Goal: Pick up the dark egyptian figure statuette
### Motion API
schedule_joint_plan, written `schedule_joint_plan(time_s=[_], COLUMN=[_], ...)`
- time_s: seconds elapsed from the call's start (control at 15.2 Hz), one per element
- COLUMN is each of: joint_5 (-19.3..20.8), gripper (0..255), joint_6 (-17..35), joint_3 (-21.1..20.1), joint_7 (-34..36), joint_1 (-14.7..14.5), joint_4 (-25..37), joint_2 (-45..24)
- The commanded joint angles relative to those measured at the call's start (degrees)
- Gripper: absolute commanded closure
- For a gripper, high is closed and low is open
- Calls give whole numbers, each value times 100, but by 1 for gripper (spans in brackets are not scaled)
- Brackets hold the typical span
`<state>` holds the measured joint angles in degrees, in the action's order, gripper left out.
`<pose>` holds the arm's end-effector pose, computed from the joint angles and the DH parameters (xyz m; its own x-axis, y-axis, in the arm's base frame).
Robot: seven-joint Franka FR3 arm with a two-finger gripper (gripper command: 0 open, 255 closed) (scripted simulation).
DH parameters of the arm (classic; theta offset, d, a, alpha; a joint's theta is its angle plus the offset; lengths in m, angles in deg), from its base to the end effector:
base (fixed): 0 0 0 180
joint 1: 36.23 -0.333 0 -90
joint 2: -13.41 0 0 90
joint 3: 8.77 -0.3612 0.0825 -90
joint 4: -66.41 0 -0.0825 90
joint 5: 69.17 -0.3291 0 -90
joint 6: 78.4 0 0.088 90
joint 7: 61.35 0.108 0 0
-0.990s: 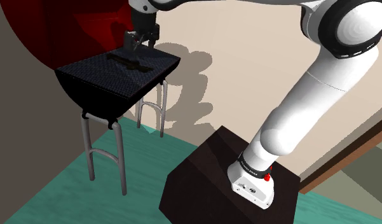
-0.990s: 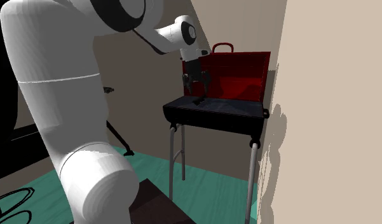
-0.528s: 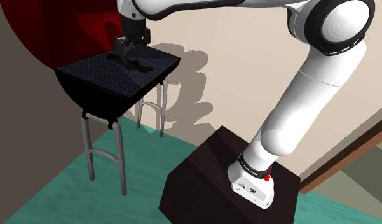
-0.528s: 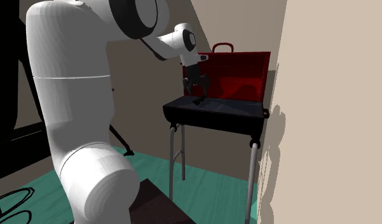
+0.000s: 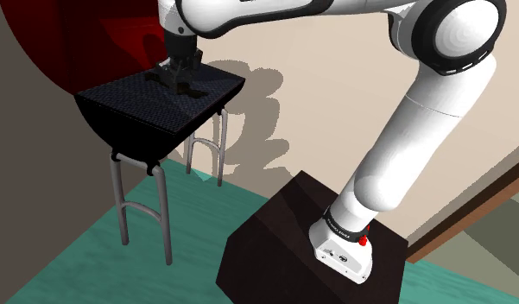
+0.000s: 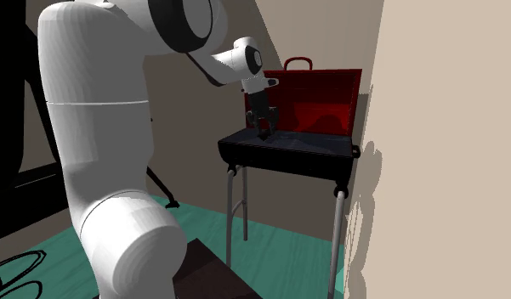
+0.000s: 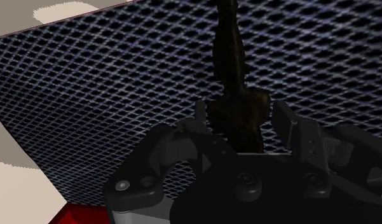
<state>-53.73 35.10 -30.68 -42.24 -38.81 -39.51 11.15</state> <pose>0.4934 0.2020 0.5704 0.9669 0.2011 0.1571 0.1685 -0.9655 0.1985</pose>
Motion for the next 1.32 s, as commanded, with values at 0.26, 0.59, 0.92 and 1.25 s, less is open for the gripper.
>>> schedule_joint_plan(time_s=[0.26,0.59,0.92,1.25], joint_5=[1,-46,-81,-96], gripper=[255,255,255,255], joint_6=[1,-281,-650,-1031], joint_3=[0,-5,-14,-25], joint_7=[1,-76,-163,-239], joint_1=[0,-4,-12,-25], joint_4=[0,253,620,1029], joint_2=[-1,40,51,28])
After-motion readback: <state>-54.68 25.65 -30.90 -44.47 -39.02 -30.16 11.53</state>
